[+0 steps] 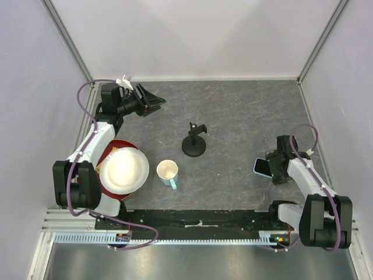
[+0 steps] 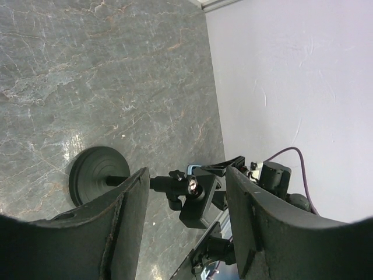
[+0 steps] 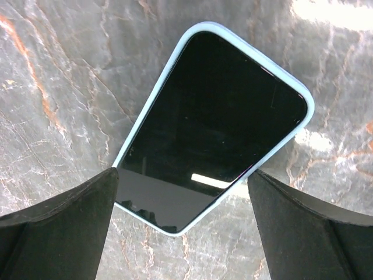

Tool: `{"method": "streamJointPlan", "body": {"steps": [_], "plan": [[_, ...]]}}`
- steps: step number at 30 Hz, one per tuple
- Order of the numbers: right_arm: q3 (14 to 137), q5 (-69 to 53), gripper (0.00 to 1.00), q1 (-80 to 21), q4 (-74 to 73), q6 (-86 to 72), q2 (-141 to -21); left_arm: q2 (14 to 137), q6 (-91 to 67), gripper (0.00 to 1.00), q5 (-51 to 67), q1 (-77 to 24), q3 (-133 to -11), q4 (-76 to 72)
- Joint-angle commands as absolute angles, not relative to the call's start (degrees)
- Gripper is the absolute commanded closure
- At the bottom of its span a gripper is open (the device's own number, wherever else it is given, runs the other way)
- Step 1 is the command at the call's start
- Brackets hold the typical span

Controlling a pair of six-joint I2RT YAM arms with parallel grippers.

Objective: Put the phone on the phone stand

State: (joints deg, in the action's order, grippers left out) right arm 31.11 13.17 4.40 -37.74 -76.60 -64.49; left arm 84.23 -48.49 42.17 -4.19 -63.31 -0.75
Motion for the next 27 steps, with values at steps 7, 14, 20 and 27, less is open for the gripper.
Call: {"method": "streamJointPlan", "body": {"steps": [7, 14, 20, 27], "plan": [[48.3, 5.9, 0.02, 4.7, -26.4, -50.0, -86.7, 84.5, -51.5, 0.4, 44.5, -3.1, -62.2, -4.9], [55.3, 7.7, 0.02, -4.2, -31.4, -43.8, -95.0, 84.9, -52.0, 0.4, 44.8, -2.8, -61.8, -5.9], [55.8, 14.3, 0.02, -9.7, -34.6, -39.4, -94.8, 85.7, -52.9, 0.4, 45.5, -2.8, -61.4, -6.6], [53.9, 13.3, 0.02, -11.8, -35.0, -30.9, -93.3, 85.3, -53.3, 0.4, 45.9, -2.8, -61.3, -7.3]]}}
